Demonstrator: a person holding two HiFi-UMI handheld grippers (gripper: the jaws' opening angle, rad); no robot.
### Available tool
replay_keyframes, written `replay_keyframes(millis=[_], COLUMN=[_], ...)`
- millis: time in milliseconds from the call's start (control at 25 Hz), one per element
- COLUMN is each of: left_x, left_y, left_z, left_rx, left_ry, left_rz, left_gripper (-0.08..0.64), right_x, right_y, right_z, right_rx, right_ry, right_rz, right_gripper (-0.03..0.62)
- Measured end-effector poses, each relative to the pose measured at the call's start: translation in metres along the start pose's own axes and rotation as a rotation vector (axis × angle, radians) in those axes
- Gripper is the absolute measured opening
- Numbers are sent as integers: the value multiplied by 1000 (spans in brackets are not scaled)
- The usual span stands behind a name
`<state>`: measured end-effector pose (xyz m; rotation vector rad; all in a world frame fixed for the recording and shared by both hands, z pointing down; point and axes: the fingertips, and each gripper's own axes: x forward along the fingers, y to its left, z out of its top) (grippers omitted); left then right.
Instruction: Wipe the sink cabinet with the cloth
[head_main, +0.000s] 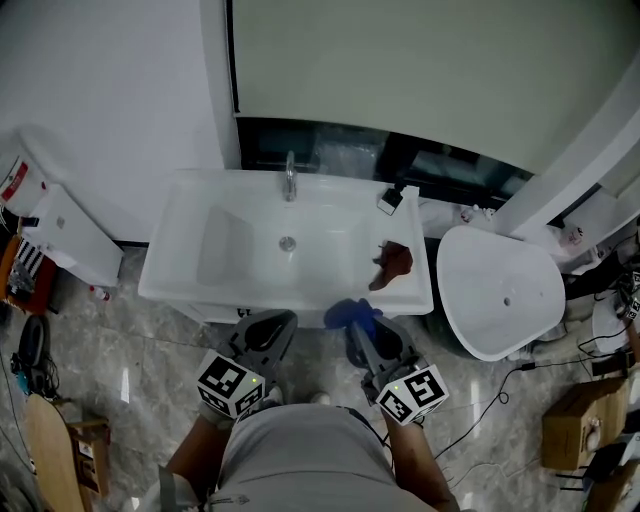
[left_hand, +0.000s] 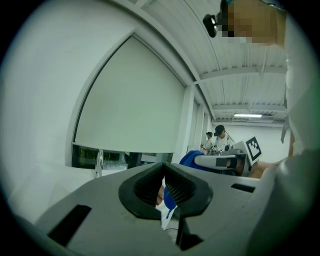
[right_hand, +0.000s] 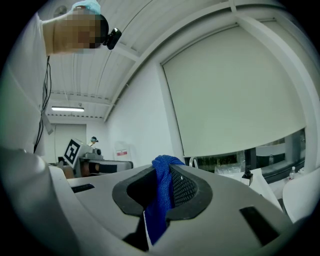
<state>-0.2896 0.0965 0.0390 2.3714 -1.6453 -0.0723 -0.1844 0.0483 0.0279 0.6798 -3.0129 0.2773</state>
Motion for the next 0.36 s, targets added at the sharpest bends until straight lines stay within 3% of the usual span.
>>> replay_keyframes(millis=[360], left_x=[1], left_y=[-5], left_z=[3], left_rx=[-5], left_ry=[-27], left_rz=[-6], left_gripper=[24], right_x=[-5], right_y=[-6], right_z=[-2], right_rx=[-14], right_ry=[-3], right_rz=[-33], right_gripper=[57])
